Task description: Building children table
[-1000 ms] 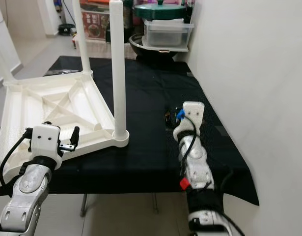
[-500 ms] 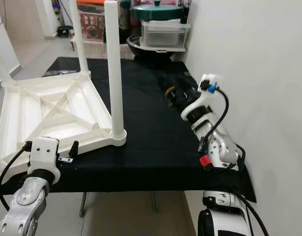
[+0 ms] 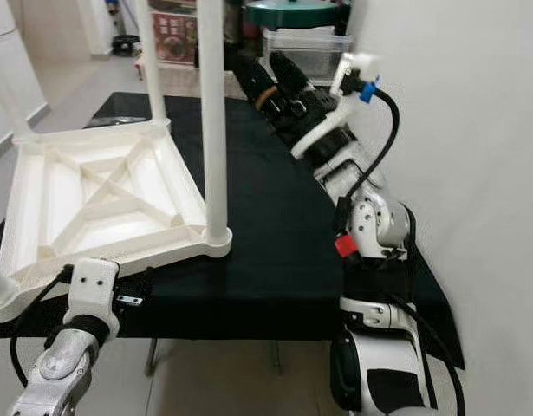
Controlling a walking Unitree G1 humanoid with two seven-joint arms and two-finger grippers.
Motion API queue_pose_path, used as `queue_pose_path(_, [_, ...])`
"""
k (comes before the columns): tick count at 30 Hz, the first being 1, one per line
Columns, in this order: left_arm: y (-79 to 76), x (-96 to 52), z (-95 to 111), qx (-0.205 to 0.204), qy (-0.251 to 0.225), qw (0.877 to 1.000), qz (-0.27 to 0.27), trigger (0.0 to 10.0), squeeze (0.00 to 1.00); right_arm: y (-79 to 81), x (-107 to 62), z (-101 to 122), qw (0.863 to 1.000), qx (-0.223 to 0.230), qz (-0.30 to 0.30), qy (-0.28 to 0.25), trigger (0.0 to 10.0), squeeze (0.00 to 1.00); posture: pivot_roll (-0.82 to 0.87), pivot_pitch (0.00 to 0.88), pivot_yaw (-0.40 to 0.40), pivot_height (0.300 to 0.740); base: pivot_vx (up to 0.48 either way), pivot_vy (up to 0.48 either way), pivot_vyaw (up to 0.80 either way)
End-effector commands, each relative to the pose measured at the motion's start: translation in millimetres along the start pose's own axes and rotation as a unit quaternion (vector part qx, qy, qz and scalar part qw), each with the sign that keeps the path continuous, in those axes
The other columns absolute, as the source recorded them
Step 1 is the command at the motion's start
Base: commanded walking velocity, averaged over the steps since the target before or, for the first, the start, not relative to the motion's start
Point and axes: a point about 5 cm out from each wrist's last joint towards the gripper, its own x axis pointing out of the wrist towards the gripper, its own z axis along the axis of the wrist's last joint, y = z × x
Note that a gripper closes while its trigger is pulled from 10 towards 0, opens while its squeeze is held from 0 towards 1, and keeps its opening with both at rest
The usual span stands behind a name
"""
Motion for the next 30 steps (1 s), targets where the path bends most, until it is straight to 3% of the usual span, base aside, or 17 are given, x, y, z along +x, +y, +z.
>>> queue_pose_path(1, [-5.0, -3.3, -1.2, -0.001, 0.006, 1.0, -0.015, 10.0, 0.0, 5.1, 6.3, 1.3, 1.0, -0.01, 0.015, 0.004, 10.0, 0.0, 0.09, 0.015, -0.087, 0.74, 0.0, 0.0, 0.0])
queue_pose_path(5, [-8.5, -5.1, 2.3, 0.001, -0.005, 1.0, -0.022, 10.0, 0.0, -2.1, 18.5, -3.5, 0.998, -0.052, -0.034, 0.015, 10.0, 0.0, 0.1, 0.017, -0.093, 0.74, 0.0, 0.0, 0.0])
queue_pose_path(10, [-9.1, -5.6, 5.4, 0.0, -0.011, 1.0, -0.02, 10.0, 0.0, -7.7, 26.0, -8.1, 0.995, -0.061, -0.068, 0.026, 10.0, 0.0, 0.1, 0.016, -0.097, 0.74, 0.0, 0.0, 0.0])
queue_pose_path(19, [-10.7, -8.5, 7.6, 0.002, -0.015, 1.0, -0.022, 10.0, 0.0, -2.7, 35.1, -15.9, 0.996, -0.047, -0.064, 0.032, 10.0, 0.0, 0.09, 0.025, -0.103, 0.74, 0.0, 0.0, 0.0])
queue_pose_path(30, [-13.6, -12.6, 5.8, 0.002, -0.011, 1.0, -0.02, 10.0, 0.0, 15.7, 56.2, -13.6, 0.998, -0.049, -0.026, 0.016, 10.0, 0.0, 0.08, 0.036, -0.115, 0.74, 0.0, 0.0, 0.0])
